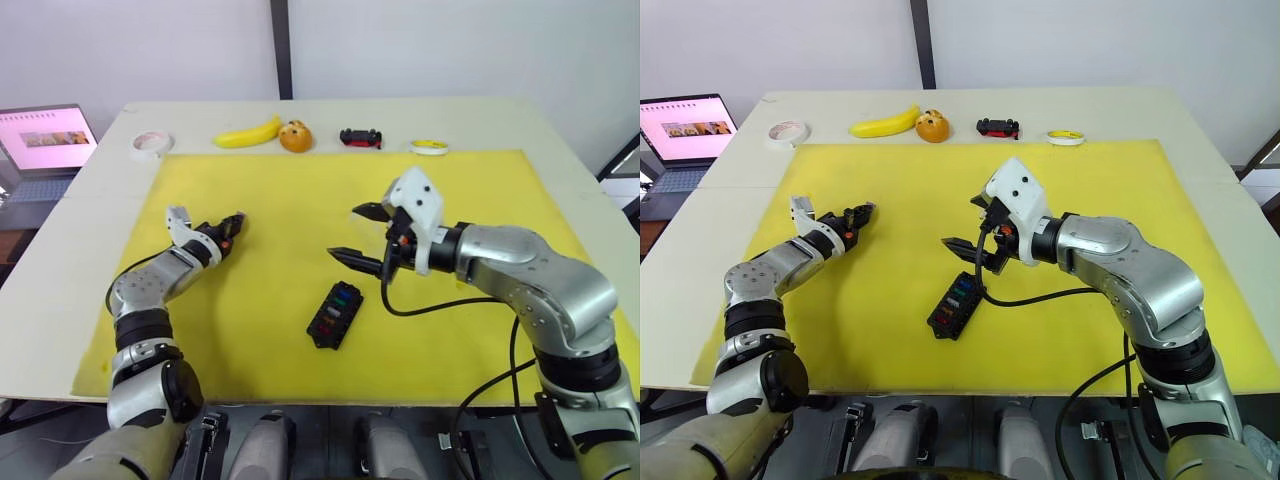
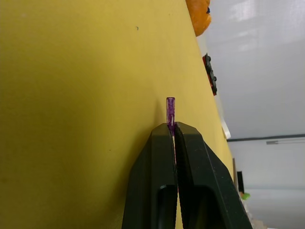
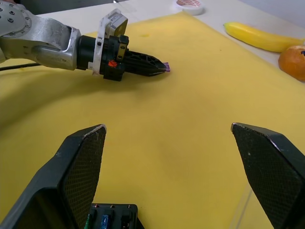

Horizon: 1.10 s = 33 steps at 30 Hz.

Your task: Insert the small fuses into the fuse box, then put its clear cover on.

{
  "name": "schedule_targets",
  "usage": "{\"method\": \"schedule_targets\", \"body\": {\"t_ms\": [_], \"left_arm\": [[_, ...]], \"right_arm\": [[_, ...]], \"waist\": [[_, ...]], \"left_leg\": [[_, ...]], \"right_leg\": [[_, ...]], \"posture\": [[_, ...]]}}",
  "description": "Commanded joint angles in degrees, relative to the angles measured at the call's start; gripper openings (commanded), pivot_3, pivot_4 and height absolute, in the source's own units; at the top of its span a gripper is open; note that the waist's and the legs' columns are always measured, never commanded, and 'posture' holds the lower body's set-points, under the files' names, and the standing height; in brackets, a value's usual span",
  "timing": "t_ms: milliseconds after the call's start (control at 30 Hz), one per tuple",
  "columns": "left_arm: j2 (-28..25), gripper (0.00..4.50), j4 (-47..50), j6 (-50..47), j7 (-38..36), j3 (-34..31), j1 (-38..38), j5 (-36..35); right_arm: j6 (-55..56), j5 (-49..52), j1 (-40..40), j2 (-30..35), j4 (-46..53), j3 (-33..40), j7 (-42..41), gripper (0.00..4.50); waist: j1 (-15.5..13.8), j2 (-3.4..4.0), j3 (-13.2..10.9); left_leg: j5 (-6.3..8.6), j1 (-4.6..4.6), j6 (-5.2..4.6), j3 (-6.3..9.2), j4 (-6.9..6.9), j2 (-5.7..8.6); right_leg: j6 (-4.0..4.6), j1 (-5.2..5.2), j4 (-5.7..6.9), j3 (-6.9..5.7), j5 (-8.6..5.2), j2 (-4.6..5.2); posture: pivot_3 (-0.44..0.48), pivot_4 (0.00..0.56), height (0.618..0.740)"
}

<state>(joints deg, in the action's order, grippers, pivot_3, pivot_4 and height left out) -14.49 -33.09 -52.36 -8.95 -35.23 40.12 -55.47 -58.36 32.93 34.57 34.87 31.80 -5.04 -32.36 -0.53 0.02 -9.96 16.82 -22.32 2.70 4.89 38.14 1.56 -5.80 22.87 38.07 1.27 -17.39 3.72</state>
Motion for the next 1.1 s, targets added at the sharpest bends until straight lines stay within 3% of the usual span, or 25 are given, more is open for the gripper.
{"method": "schedule_targets", "body": {"t_ms": [33, 367, 600, 800, 967, 1100], "left_arm": [[0.55, 0.03, -1.96, -0.76, 0.75, -0.15, -1.80, 0.72], [-5.09, 0.03, 16.22, -18.22, -2.39, 1.03, -4.08, -8.93], [-9.07, 0.03, 24.20, -29.71, -4.46, 0.96, -1.94, -21.64], [-10.00, 0.03, 27.10, -33.13, -4.61, 4.65, 0.01, -33.64], [-12.60, 0.03, 29.04, -32.30, -4.82, 10.37, 0.57, -41.91], [-14.84, 0.03, 29.71, -29.99, -4.79, 14.08, 0.22, -45.43]], "right_arm": [[0.35, 0.91, 0.74, 0.51, 2.36, 2.05, -0.11, 4.50], [-4.28, 9.04, -0.96, -2.67, 2.21, 8.78, 1.32, 4.50], [-12.33, 24.28, 0.43, -10.53, -1.08, 18.34, 8.34, 4.50], [-15.84, 40.85, 0.48, -17.18, -4.28, 22.04, 22.40, 4.50], [-10.10, 53.24, -0.01, -21.23, -7.37, 20.99, 38.79, 4.50], [-5.39, 59.24, -0.52, -20.81, -7.44, 18.61, 45.63, 4.50]], "waist": [[0.00, 0.00, 0.00], [0.87, -0.29, -0.17], [1.36, -0.38, -0.23], [1.39, -0.38, -0.23], [1.63, -0.37, -0.24], [1.64, -0.37, -0.24]], "left_leg": [[0.00, 0.00, 0.00, 0.00, 0.00, 0.00], [-0.10, -0.23, 0.18, -0.02, -0.05, -0.04], [-0.09, -0.37, 0.17, -0.03, -0.05, -0.14], [-0.10, -0.36, 0.18, -0.05, -0.06, -0.16], [-0.11, -0.37, 0.20, -0.09, -0.07, -0.20], [-0.10, -0.37, 0.18, -0.13, -0.07, -0.19]], "right_leg": [[0.00, 0.00, 0.00, 0.00, 0.00, 0.00], [0.00, 0.27, -0.01, 0.05, 0.00, -0.01], [0.03, 0.46, 0.02, 0.09, 0.01, -0.01], [0.04, 0.47, 0.03, 0.15, 0.01, -0.01], [0.05, 0.52, 0.05, 0.22, 0.01, -0.02], [0.05, 0.52, 0.05, 0.23, 0.01, -0.02]], "posture": [[0.000, 0.150, 0.740], [0.000, 0.150, 0.740], [0.000, 0.150, 0.740], [0.000, 0.150, 0.740], [0.000, 0.150, 0.740], [0.000, 0.150, 0.740]]}}
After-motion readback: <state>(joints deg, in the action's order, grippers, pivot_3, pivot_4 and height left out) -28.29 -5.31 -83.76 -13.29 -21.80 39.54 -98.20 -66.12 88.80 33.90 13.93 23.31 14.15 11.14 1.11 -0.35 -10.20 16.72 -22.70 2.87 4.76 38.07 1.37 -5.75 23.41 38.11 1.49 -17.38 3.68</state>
